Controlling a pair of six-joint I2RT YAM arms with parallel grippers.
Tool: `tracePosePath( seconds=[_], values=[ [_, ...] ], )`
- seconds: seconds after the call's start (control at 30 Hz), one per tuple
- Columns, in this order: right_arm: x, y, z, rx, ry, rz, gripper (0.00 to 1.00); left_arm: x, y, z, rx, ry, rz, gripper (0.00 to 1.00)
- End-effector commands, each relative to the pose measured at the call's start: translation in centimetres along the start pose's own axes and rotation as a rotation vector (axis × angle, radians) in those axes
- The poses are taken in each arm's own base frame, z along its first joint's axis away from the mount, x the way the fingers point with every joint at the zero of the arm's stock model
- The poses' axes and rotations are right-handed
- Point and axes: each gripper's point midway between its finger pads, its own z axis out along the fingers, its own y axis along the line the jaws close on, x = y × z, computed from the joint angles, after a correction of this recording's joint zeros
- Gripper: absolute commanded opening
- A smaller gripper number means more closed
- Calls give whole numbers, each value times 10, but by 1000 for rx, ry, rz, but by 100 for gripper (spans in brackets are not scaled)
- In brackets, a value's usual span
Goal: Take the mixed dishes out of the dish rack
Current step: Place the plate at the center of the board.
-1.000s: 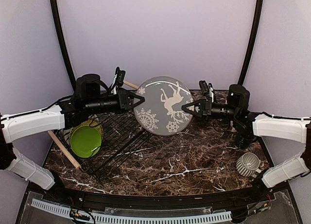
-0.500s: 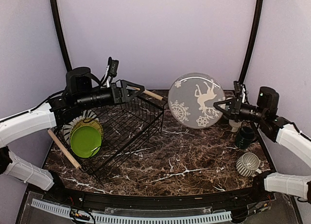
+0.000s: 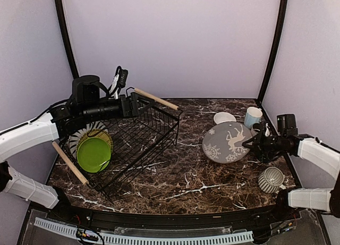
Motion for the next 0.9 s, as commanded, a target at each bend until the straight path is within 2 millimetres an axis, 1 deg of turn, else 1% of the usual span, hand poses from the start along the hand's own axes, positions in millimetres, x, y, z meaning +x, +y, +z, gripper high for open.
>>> tracePosePath(
  seconds=[0.0, 0.17, 0.27, 0.33, 0.47, 0.57, 0.67, 0.8, 0.87],
  values=[
    [-12, 26, -1, -115, -30, -88, 0, -13, -8, -14, -6, -34, 25, 99],
    [-8, 4, 11, -47, -3, -55, 0, -12, -4, -14, -20, -35, 24, 99],
    [-9, -6, 16, -18, 0, -39, 0, -12, -5, -12, -19, -35, 28, 99],
    [-10, -11, 20, -3, 1, -33, 0, -13, -6, -11, -16, -33, 27, 99],
    [-11, -15, 25, 5, 10, -34, 4, -8, -3, -11, -25, -10, 26, 99],
    [-9, -21, 29, 15, 28, -24, 7, -7, -1, -13, -35, -10, 32, 99],
    [-8, -25, 31, 26, 34, -19, 19, -7, 0, -14, -45, -13, 39, 99],
    [-7, -31, 30, 60, 33, -15, 39, -8, 0, -15, -48, -17, 51, 99],
    [-9, -33, 29, 80, 20, -16, 46, -7, 2, -16, -53, -14, 57, 99]
  ],
)
